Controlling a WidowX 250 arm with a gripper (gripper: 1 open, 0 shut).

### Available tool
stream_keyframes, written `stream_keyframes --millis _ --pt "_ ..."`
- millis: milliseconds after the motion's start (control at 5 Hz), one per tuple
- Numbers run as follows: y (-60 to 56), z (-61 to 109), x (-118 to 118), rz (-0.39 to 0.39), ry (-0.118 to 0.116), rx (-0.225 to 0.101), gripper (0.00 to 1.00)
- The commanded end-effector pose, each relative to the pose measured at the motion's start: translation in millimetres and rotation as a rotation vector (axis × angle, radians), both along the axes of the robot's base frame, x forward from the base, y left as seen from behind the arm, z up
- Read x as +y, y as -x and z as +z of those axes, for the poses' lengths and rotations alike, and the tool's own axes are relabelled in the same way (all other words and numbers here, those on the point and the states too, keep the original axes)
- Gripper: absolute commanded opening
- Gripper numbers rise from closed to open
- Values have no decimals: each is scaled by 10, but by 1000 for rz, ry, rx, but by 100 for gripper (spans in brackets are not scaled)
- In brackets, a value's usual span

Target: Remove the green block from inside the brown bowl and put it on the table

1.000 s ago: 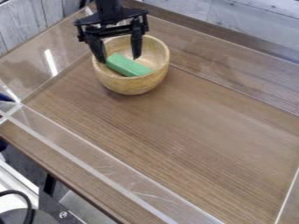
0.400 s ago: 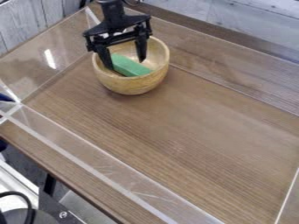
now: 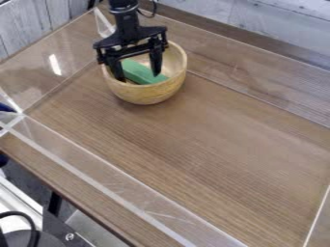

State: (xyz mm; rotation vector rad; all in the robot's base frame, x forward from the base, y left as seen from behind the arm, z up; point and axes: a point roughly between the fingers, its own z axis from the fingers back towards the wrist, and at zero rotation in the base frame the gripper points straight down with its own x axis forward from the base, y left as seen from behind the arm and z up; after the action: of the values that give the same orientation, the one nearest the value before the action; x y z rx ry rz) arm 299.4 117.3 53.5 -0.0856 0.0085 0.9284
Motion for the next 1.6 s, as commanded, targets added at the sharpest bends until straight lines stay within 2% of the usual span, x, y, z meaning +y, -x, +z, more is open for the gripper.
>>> stream_keyframes --millis 0,600,800,1000,1200,1400 --pt "-100 189 14 80 -10 -28 100" --pt "-140 477 27 50 6 -112 100" --pt "-203 496 62 17 13 -111 100" --pt "-246 449 106 -2 3 -102 100" --pt "-251 358 195 29 14 -96 100" --pt "-300 237 207 -47 -21 -107 100"
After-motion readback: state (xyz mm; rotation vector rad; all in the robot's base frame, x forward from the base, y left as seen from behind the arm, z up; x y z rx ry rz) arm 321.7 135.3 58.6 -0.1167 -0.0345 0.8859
